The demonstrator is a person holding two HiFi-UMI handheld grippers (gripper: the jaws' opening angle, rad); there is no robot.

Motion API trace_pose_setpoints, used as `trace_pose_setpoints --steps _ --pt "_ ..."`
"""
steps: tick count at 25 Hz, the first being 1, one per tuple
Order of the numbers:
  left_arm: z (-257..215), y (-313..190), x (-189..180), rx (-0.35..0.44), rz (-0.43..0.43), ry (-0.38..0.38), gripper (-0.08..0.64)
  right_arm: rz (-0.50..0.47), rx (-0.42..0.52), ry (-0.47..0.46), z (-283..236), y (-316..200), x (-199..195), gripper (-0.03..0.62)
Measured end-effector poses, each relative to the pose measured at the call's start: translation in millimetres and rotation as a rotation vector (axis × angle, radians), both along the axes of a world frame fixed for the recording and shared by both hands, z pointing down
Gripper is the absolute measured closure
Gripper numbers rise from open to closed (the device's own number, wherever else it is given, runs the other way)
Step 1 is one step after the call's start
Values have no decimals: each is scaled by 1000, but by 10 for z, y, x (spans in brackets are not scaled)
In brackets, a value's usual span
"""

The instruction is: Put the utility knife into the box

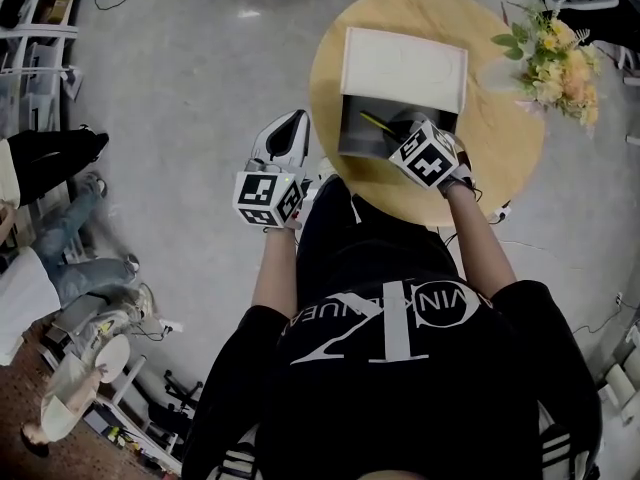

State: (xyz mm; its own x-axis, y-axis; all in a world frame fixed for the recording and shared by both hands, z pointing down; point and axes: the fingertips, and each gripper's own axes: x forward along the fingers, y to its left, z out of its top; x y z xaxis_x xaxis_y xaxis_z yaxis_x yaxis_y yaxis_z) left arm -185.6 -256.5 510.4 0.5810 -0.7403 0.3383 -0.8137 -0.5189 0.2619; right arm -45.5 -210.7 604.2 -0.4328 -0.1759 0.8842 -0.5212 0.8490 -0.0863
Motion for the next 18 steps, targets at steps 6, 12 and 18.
trace_pose_setpoints --steps 6,12,18 --pt "-5 -64 84 1 45 6 549 106 64 -14 -134 -133 100 537" --pt "-71 -206 206 24 94 8 549 229 90 -140 -424 -110 154 538" --pt "-173 -348 416 47 155 15 549 347 122 -282 -726 -143 296 561"
